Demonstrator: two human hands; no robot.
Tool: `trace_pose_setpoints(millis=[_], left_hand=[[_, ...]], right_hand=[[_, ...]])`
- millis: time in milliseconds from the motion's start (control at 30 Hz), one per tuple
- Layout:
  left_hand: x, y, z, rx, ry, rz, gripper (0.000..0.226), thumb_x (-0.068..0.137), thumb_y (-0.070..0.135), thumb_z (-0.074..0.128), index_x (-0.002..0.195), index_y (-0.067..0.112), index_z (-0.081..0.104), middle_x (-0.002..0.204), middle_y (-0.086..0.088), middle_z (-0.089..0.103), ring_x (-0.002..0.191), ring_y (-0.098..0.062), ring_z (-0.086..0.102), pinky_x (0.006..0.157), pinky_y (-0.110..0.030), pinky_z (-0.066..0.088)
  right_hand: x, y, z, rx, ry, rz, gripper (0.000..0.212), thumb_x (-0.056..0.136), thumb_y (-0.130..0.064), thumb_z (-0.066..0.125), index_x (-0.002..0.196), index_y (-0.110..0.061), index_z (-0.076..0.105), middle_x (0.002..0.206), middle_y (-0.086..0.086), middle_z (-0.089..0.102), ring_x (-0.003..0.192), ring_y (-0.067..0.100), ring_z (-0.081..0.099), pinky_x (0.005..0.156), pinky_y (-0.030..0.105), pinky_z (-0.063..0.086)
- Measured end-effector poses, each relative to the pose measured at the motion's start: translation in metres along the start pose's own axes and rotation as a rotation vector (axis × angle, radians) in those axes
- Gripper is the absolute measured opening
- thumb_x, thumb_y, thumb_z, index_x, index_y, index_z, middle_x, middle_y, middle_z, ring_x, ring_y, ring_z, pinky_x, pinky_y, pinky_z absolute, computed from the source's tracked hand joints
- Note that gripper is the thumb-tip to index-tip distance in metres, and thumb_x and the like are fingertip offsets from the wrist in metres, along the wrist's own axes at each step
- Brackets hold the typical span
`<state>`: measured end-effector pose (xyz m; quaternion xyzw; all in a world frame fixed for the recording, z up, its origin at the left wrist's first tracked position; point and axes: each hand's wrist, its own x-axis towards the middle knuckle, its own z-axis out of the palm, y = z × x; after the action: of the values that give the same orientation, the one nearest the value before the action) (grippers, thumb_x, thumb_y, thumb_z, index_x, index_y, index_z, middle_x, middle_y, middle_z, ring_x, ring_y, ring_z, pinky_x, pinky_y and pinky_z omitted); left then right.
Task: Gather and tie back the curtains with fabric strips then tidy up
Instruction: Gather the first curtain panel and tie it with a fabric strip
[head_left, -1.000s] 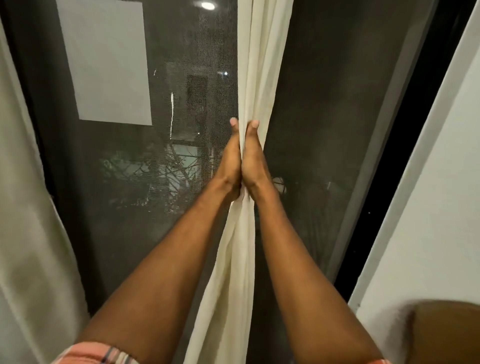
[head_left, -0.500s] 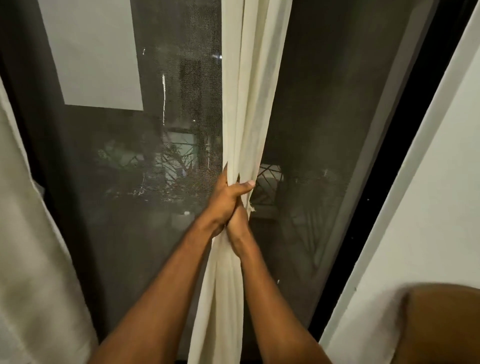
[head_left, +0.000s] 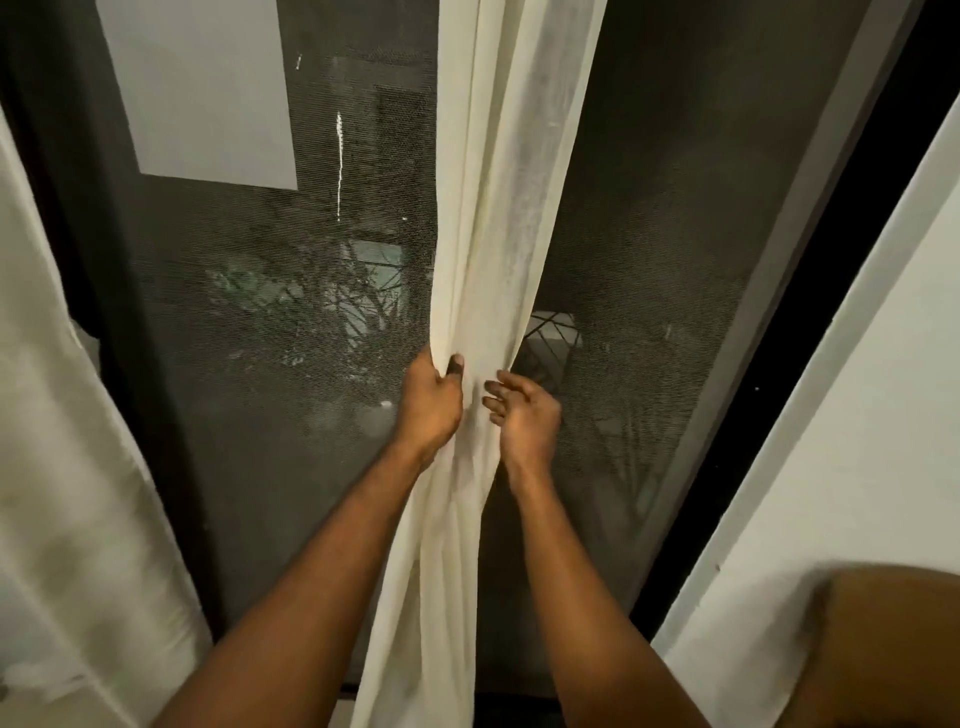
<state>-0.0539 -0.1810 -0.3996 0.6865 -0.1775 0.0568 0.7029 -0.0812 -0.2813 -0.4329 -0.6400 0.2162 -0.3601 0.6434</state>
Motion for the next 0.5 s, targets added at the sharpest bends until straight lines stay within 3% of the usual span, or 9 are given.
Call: trace_pose_setpoints(millis=[100,167,233,300,400,500], left_hand=[[-0.007,-0.004,-0.001,0.084,-0.048,0.046,0.041,0.095,0.002,0.05,0.136,0.006,0.045,0.126,-0.008,0.057,0.117,-0.019,0.051,0.102,-0.029,0.041],[-0.014,-0.012,0.0,0.118,-0.08,0.05,0.048,0.093,-0.003,0.049,0.14,0.006,0.041,0.125,-0.002,0.053,0.118,-0.013,0.046,0.101,-0.022,0.036],[-0.019,-0.022,0.001,0.16,-0.094,0.035,0.05,0.092,-0.004,0.051,0.141,0.006,0.04,0.126,-0.001,0.051,0.12,-0.013,0.045,0.1,-0.019,0.034],[-0.022,-0.032,0.003,0.188,-0.094,0.001,0.05,0.092,-0.003,0.053,0.139,0.006,0.042,0.131,-0.007,0.054,0.125,-0.022,0.048,0.103,-0.025,0.037],[-0.025,-0.04,0.008,0.211,-0.071,-0.016,0.046,0.091,-0.004,0.052,0.136,0.004,0.045,0.129,-0.01,0.055,0.125,-0.025,0.049,0.096,-0.021,0.036],[-0.024,-0.042,0.012,0.233,-0.09,-0.004,0.048,0.091,-0.005,0.05,0.138,0.003,0.043,0.129,-0.01,0.054,0.122,-0.02,0.048,0.092,-0.013,0.034]], right_hand=[[0.01,0.007,-0.008,-0.04,0.049,0.001,0.027,0.087,-0.001,0.054,0.107,-0.014,0.067,0.097,0.003,0.07,0.091,0.019,0.067,0.088,0.046,0.055],[0.023,0.008,-0.014,-0.137,0.033,0.004,0.036,0.086,0.002,0.054,0.117,-0.014,0.064,0.104,0.0,0.069,0.097,0.018,0.065,0.089,0.042,0.054],[0.034,0.006,-0.02,-0.234,-0.035,-0.004,0.046,0.086,0.004,0.051,0.129,-0.012,0.057,0.114,0.0,0.065,0.103,0.016,0.061,0.09,0.032,0.051],[0.043,0.004,-0.026,-0.313,-0.092,-0.026,0.047,0.089,0.004,0.05,0.134,-0.009,0.052,0.116,0.002,0.062,0.104,0.015,0.057,0.089,0.026,0.046],[0.055,0.001,-0.03,-0.385,-0.198,-0.05,0.045,0.09,0.006,0.048,0.134,-0.003,0.049,0.124,0.008,0.06,0.104,0.016,0.054,0.09,0.027,0.044],[0.065,0.001,-0.029,-0.455,-0.341,-0.03,0.049,0.091,0.008,0.045,0.139,-0.003,0.042,0.126,0.001,0.052,0.105,0.016,0.05,0.088,0.027,0.043]])
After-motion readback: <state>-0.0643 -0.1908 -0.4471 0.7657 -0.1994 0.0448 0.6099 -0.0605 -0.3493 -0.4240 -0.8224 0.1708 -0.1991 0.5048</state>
